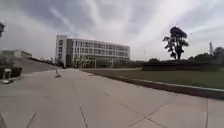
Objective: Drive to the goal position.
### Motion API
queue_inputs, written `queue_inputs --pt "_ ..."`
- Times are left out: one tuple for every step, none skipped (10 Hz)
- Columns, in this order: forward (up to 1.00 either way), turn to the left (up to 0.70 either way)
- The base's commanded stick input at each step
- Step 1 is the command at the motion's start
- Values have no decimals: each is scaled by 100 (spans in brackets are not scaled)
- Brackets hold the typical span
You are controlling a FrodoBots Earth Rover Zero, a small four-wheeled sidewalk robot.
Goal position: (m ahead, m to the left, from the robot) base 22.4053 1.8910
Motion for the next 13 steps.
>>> queue_inputs --pt "70 35" --pt "70 35" --pt "70 35" --pt "70 35" --pt "70 35" --pt "70 35" --pt "70 35" --pt "70 35" --pt "70 35" --pt "70 35" --pt "70 35" --pt "70 35" --pt "70 35"
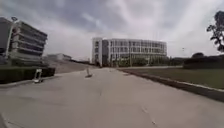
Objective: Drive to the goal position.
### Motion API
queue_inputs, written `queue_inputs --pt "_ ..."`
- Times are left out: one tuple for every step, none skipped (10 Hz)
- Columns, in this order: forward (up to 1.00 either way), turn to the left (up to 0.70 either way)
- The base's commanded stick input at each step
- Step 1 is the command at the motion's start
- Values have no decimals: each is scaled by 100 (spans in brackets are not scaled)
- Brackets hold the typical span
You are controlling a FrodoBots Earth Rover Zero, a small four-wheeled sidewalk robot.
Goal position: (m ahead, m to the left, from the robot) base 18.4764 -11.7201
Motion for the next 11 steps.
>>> queue_inputs --pt "70 28" --pt "70 11" --pt "70 0" --pt "70 0" --pt "70 0" --pt "70 0" --pt "70 -16" --pt "70 -33" --pt "70 -35" --pt "70 -31" --pt "70 -18"
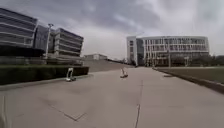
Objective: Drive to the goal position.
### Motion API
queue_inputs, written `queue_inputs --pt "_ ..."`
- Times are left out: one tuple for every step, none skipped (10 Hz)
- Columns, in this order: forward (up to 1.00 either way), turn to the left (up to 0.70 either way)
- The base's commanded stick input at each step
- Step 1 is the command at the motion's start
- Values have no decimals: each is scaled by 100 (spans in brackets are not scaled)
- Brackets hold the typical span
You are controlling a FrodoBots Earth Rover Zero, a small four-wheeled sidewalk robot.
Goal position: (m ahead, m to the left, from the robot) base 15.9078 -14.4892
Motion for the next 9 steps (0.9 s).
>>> queue_inputs --pt "70 -5" --pt "70 0" --pt "70 0" --pt "70 0" --pt "70 0" --pt "70 0" --pt "70 0" --pt "70 0" --pt "70 0"
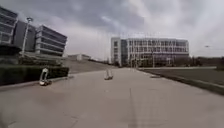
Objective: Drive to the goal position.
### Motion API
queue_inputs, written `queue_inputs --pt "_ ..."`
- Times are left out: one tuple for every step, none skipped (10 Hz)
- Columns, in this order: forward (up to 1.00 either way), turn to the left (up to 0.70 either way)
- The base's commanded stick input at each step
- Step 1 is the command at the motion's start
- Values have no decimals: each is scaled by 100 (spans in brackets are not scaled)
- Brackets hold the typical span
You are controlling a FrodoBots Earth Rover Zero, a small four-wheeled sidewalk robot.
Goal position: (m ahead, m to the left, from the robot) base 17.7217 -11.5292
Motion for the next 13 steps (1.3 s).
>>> queue_inputs --pt "70 0" --pt "70 0" --pt "70 0" --pt "70 0" --pt "70 0" --pt "70 0" --pt "70 0" --pt "70 -24" --pt "70 -22" --pt "70 -2" --pt "70 0" --pt "70 0" --pt "70 0"
